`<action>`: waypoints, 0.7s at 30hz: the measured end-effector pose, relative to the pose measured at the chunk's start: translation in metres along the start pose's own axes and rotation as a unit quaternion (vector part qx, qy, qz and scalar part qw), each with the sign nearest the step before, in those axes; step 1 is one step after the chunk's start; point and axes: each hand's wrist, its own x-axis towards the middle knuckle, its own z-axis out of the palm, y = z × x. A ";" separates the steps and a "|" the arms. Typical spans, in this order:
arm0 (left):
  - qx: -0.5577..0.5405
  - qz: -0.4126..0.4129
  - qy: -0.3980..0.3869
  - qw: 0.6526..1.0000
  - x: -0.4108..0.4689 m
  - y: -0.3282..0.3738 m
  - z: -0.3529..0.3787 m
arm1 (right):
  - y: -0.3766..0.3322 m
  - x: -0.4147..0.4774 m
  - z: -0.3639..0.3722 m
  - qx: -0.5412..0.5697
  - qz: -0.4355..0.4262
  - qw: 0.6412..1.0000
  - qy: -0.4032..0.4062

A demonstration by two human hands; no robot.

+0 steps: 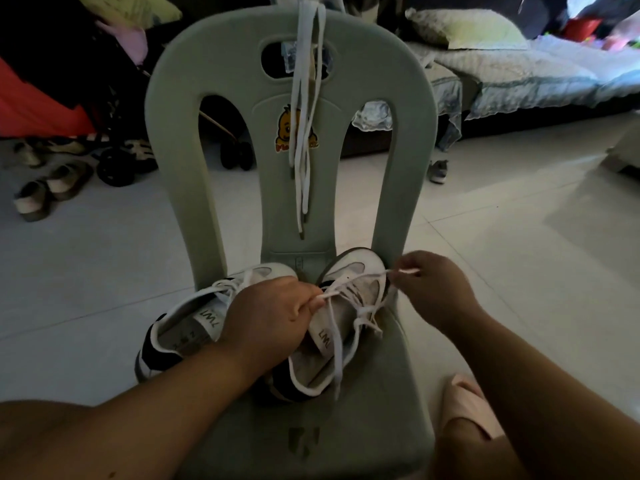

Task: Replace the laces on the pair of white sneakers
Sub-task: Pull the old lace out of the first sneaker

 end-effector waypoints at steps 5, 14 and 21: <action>-0.014 0.015 0.007 1.000 -0.003 0.002 0.004 | -0.032 -0.018 0.019 -0.060 -0.229 0.961 -0.145; -0.009 0.031 -0.022 0.999 -0.001 0.001 0.001 | -0.022 -0.008 0.010 -0.080 -0.194 0.973 -0.095; -0.011 0.025 -0.018 0.999 0.000 -0.003 0.002 | 0.005 0.008 -0.002 -0.067 -0.014 0.995 0.071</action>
